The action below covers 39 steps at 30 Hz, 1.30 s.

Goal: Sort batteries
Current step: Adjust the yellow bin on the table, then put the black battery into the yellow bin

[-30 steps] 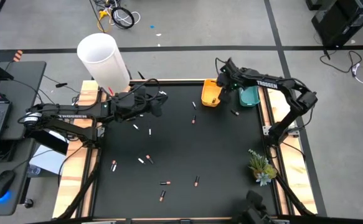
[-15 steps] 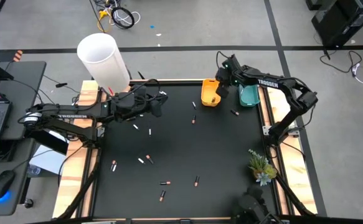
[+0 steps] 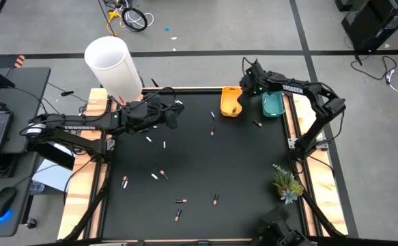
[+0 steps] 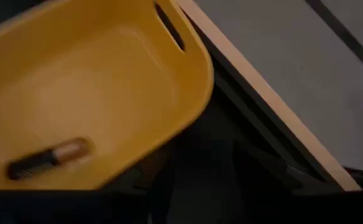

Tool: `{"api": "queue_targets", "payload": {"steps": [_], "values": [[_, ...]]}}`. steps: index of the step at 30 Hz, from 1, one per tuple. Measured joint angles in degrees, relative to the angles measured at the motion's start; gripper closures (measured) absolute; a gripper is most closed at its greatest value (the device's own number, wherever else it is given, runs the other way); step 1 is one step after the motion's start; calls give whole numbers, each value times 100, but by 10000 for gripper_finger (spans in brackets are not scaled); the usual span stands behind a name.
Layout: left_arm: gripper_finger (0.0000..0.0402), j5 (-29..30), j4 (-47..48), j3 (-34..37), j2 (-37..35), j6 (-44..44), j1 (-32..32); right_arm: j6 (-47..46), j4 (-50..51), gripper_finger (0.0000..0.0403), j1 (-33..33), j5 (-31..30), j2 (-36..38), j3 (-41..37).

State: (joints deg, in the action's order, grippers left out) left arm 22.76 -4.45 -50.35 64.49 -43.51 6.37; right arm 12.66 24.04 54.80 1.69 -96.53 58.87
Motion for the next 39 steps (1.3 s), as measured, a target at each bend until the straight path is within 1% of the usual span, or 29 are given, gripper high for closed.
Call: {"api": "queue_targets", "payload": {"steps": [2, 4, 6, 8, 10, 12, 14, 18, 21, 24, 28, 31, 34, 39], "values": [[305, -4, 4, 0, 0, 0, 0, -10, -262, 239, -31, 236, 2, 0], [305, -8, 4, 0, 0, 0, -1, -28, -437, 240, -37, 333, 2, 2], [305, -10, 4, 0, 0, 0, -1, -65, -561, 240, -41, 349, 2, 1], [305, -12, 5, 0, 0, 0, -1, -71, -524, 240, -41, 160, 8, 29], [305, -32, 4, 0, 0, 0, -1, -58, 149, 241, -44, -128, 31, 222], [305, -99, 4, 0, 0, 0, 0, -54, 1031, 242, -69, -164, 104, 499], [305, -106, 4, 0, 0, 51, -1, -69, 1698, 242, -156, 59, 233, 658], [305, -105, 2, 0, 0, 301, -2, -69, 2637, 243, -352, 539, 297, 601], [305, -79, -36, 0, 0, 571, 0, 9, 3060, 243, -605, 546, 299, 361], [305, -48, -141, 0, 0, 895, -1, 77, 2990, 243, -874, 494, 299, -8], [305, -35, -188, 0, 0, 1188, -1, -250, 2379, 243, -997, 431, 361, -563], [305, -35, -188, 0, 0, 1215, -4, -523, 1874, 243, -1006, 378, 666, -917], [305, -35, -186, 0, 0, 1222, -4, -649, 1540, 243, -1018, 188, 1096, -1234], [305, -37, -188, 0, 0, 1327, -4, -676, 1443, 243, -1005, 125, 1496, -1576]]}}
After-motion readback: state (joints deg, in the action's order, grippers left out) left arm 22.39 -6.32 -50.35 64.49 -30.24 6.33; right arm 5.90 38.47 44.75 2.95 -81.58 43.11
